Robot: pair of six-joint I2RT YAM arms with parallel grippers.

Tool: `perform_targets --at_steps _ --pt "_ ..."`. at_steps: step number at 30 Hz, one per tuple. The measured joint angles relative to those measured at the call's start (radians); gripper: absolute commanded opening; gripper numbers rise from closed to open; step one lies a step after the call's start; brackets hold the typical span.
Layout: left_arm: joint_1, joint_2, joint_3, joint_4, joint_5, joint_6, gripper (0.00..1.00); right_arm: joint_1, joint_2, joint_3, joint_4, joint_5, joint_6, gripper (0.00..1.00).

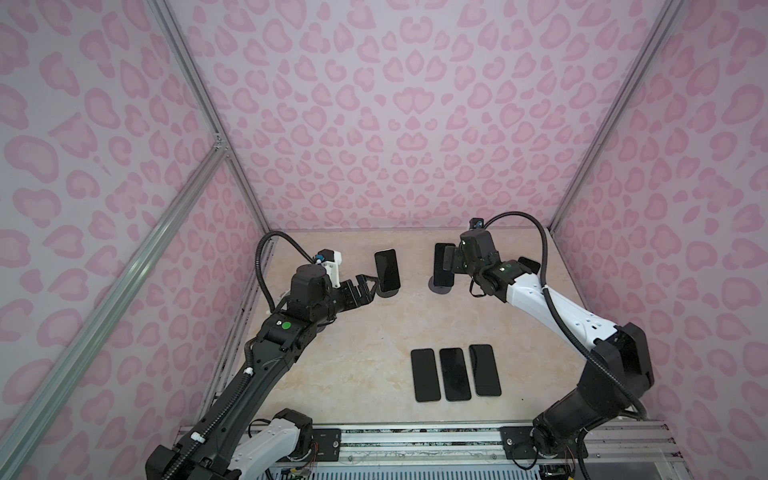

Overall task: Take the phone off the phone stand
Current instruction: 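Reach the right gripper toward the teal-edged phone on the far middle stand, then close the right gripper on the teal-edged phone's top edge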

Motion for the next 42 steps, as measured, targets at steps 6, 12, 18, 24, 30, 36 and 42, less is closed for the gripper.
perform_targets --at_steps 6,12,18,24,30,36,42 --pt "0.005 -0.009 0.000 -0.009 -0.011 0.005 1.00 -0.026 0.203 0.240 -0.061 -0.055 0.010 0.98" --pt "0.008 -0.010 0.000 -0.011 -0.011 0.008 1.00 -0.037 0.336 0.400 -0.134 -0.078 0.021 0.98" --pt "0.013 -0.010 0.000 -0.011 -0.011 0.008 1.00 -0.057 0.421 0.479 -0.184 -0.096 0.034 0.98" --pt "0.017 -0.010 0.000 -0.010 -0.011 0.008 0.99 -0.057 0.461 0.506 -0.196 -0.103 0.034 0.98" --pt "0.020 -0.008 0.000 -0.010 -0.010 0.007 0.99 -0.059 0.480 0.509 -0.209 -0.103 0.034 0.93" --pt "0.023 -0.004 0.000 -0.010 -0.004 0.007 0.99 -0.059 0.489 0.510 -0.213 -0.096 0.038 0.85" --pt "0.026 -0.003 0.000 -0.010 0.000 0.004 0.99 -0.059 0.503 0.520 -0.212 -0.096 0.038 0.80"
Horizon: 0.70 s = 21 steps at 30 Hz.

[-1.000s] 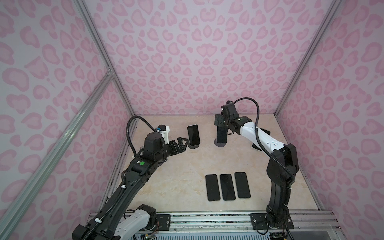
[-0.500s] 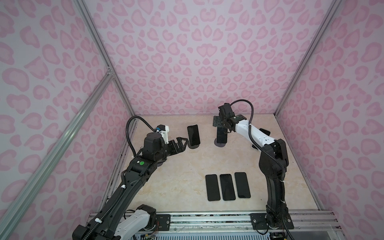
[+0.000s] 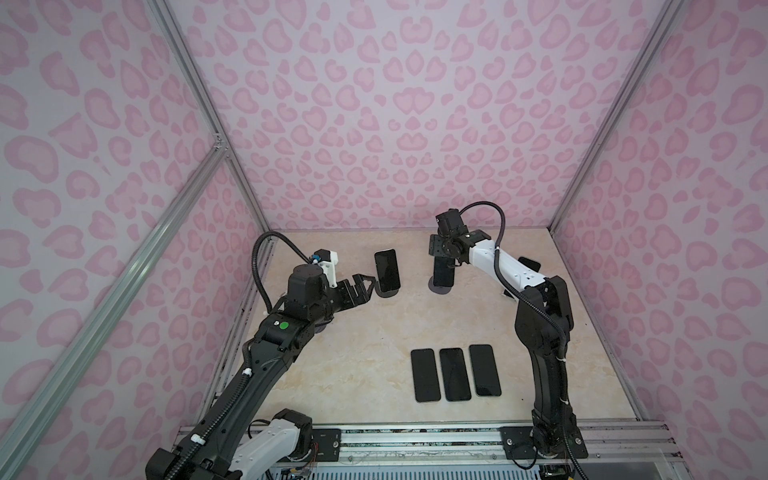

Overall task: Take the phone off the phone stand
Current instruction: 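Close the right gripper on the teal-edged phone's top edge, then lift the teal-edged phone off its stand with the right gripper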

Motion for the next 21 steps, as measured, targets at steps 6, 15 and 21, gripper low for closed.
perform_targets --at_steps 6,15,21 --pt "0.002 0.001 0.000 0.000 0.000 -0.001 0.99 0.000 0.002 0.002 0.001 0.000 -0.001 0.73" --pt "0.005 0.003 0.000 0.000 0.001 -0.001 0.99 0.005 -0.006 0.004 -0.008 0.000 -0.015 0.66" --pt "0.006 0.003 0.000 0.000 0.001 -0.002 0.99 0.012 -0.051 -0.016 -0.005 0.005 -0.031 0.64"
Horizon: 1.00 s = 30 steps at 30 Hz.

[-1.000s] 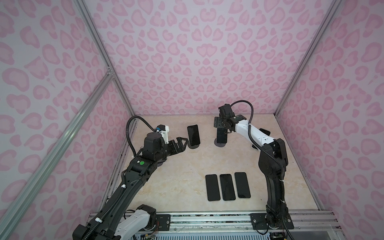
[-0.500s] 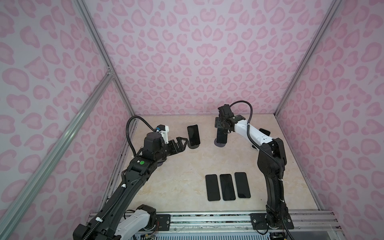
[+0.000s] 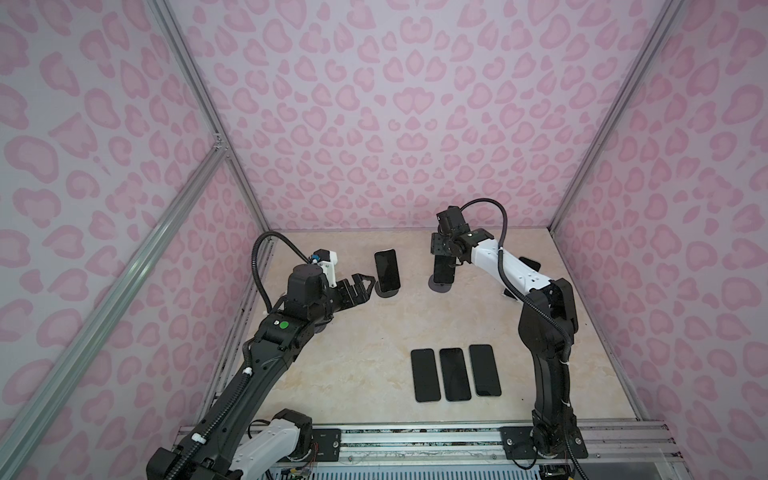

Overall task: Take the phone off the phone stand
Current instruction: 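Lift the teal-edged phone off its stand with the right gripper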

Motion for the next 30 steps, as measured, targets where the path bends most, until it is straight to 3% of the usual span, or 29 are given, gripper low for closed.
perform_targets --at_steps 30 --pt "0.006 -0.011 0.000 -0.002 -0.027 0.001 1.00 0.069 -0.143 -0.077 -0.001 0.051 -0.044 0.61"
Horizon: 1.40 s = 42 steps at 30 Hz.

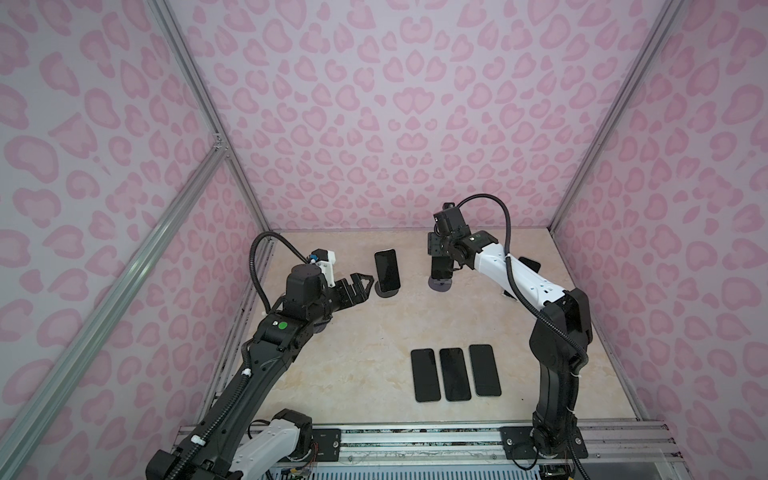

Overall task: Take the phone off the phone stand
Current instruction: 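Lift the teal-edged phone off its stand with the right gripper, then carry the teal-edged phone down beside the purple-edged phone with the right gripper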

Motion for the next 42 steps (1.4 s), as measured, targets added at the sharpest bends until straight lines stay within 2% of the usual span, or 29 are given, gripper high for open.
perform_targets --at_steps 7,16,27,37,42 --pt "0.008 -0.024 0.000 -0.020 -0.082 0.006 1.00 0.035 -0.100 -0.063 0.006 0.034 -0.003 0.61" --pt "0.015 -0.059 0.000 -0.065 -0.209 0.011 0.99 0.116 -0.264 -0.226 0.005 0.077 0.022 0.60" --pt "0.021 -0.135 0.004 -0.095 -0.351 0.011 0.99 0.338 -0.347 -0.309 -0.015 0.172 0.120 0.60" --pt "0.022 -0.140 0.004 -0.097 -0.366 0.011 0.99 0.570 -0.357 -0.404 -0.046 0.216 0.307 0.60" --pt "0.022 -0.148 0.004 -0.098 -0.366 0.011 0.99 0.652 -0.306 -0.397 -0.052 0.216 0.406 0.60"
